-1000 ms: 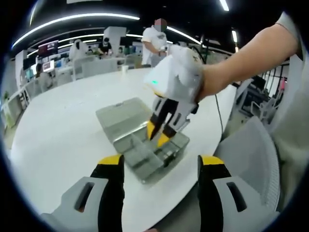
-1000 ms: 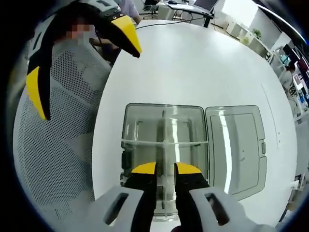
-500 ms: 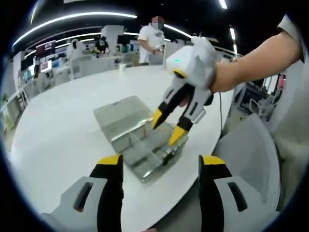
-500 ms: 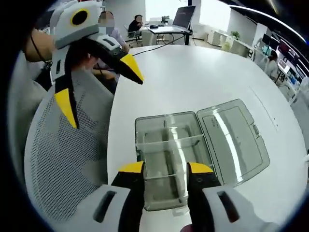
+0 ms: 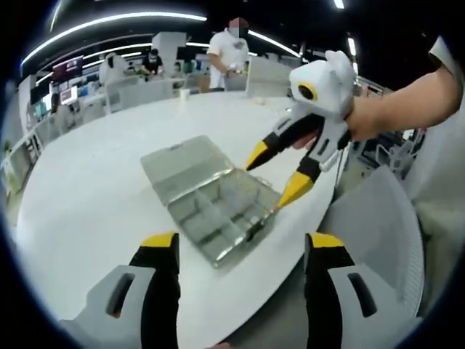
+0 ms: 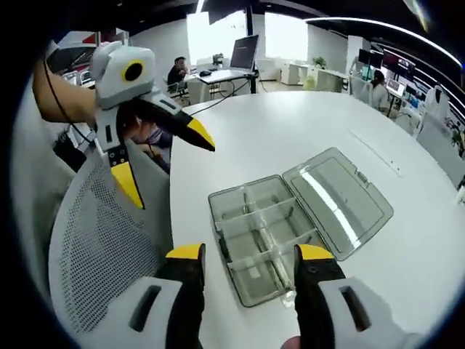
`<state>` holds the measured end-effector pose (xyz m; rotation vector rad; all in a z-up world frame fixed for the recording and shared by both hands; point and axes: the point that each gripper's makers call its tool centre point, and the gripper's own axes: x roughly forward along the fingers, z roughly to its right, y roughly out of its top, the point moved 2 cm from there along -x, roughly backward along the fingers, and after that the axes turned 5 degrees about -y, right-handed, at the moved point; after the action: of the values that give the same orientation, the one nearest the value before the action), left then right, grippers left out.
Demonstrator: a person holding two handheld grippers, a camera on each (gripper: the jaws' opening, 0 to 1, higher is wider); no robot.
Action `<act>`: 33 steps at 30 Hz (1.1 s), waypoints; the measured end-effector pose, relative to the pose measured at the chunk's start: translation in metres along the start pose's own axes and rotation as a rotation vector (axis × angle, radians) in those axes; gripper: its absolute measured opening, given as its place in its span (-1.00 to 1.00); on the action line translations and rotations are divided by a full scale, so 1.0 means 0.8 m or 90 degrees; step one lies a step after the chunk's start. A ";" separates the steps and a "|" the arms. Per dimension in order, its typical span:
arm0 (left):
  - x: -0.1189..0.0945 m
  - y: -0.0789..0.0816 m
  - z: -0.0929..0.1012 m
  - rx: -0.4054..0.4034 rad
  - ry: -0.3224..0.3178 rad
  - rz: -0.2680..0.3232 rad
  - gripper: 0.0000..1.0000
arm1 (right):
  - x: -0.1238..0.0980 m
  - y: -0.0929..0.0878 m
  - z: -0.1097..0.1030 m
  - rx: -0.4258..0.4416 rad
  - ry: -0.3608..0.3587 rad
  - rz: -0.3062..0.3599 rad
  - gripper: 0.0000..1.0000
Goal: Insert the divider into the dual guide fixture by aligning both edges with the guide slots and pushing it downward to the bottom, including one-sided entry, uneven engagement, binding, and posture correction.
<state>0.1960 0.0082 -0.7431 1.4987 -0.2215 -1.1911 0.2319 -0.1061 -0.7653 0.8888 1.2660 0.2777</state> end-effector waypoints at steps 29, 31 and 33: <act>-0.026 -0.005 -0.010 -0.037 0.059 0.021 0.79 | -0.067 -0.031 -0.010 0.173 -0.112 0.094 0.71; -0.030 -0.006 -0.010 -0.044 0.063 0.025 0.81 | -0.071 -0.034 -0.011 0.182 -0.115 0.096 0.74; -0.031 -0.005 -0.010 -0.046 0.066 0.025 0.83 | -0.075 -0.037 -0.012 0.191 -0.123 0.099 0.77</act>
<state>0.1882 0.0322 -0.7344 1.4821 -0.1368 -1.0759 0.1960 -0.1589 -0.7441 1.2441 1.0759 0.1220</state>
